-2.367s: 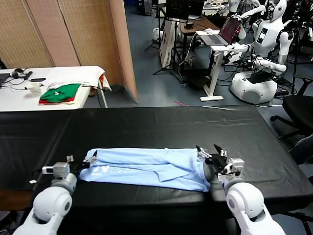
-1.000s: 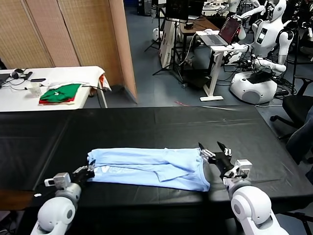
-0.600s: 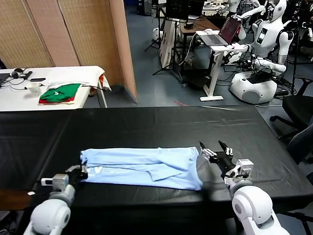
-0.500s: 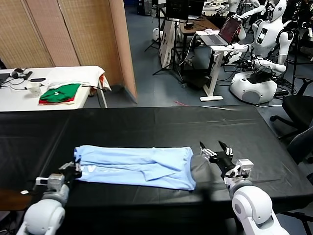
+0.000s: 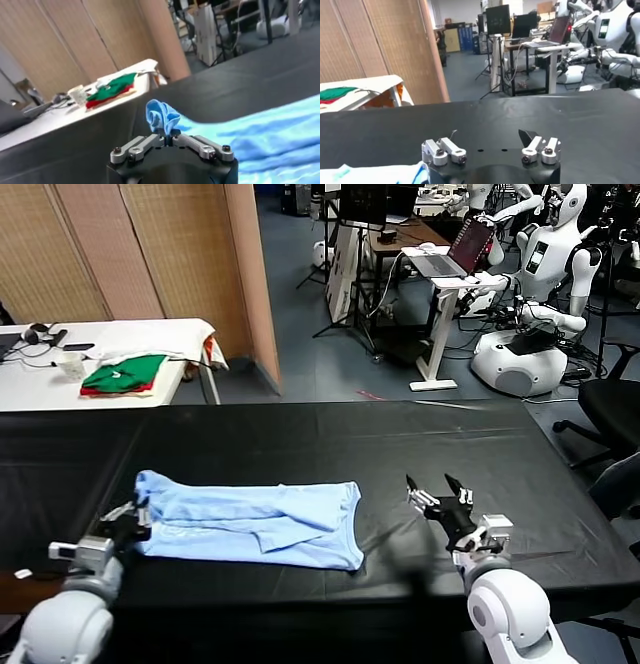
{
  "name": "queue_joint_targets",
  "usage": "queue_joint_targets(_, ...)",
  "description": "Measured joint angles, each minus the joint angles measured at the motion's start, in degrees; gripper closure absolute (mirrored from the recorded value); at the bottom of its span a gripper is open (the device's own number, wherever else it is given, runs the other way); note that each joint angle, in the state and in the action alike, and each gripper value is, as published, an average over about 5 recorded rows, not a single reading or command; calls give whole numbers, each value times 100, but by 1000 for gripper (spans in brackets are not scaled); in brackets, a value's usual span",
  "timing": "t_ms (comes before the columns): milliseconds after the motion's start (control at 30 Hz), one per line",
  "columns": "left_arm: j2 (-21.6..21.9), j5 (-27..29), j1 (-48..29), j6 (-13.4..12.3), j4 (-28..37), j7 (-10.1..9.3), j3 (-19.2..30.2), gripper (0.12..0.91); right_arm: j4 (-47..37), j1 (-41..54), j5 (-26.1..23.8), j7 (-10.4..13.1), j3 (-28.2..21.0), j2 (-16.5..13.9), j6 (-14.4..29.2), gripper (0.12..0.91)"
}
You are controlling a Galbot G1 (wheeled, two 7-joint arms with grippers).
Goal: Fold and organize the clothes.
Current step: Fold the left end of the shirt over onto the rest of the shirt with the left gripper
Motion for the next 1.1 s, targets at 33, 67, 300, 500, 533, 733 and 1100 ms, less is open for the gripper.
queue_joint_targets(33,-92,-102,-45,52,-73,-40,121,846,28,-60,-38,-24,30,3,62,118)
queue_joint_targets(67,-184,-203,-94,98,-136,-78,251,846,51,-121,-79,-39,59,8,102,118)
queue_joint_targets(300,-857,-515,-486,263,-284,-197,1243,846,163,-606,-372,-52,269,103,122,118)
queue_joint_targets(500,-1449,-448,-832,315,-164,-219,1978,846,172,-810,-533,-40,253,199,57,118)
queue_joint_targets(533,-1534,-432,-884,322,-138,-221,2076,846,163,-821,-550,-36,236,220,40,118)
queue_joint_targets(733,-1942,-405,-1147,349,-2,-221,2544,846,130,-856,-591,-28,174,296,4,118)
queue_joint_targets(1100,-2252,-367,-1148,293,141,-199,2929,846,122,-896,-621,-25,160,299,-18,118)
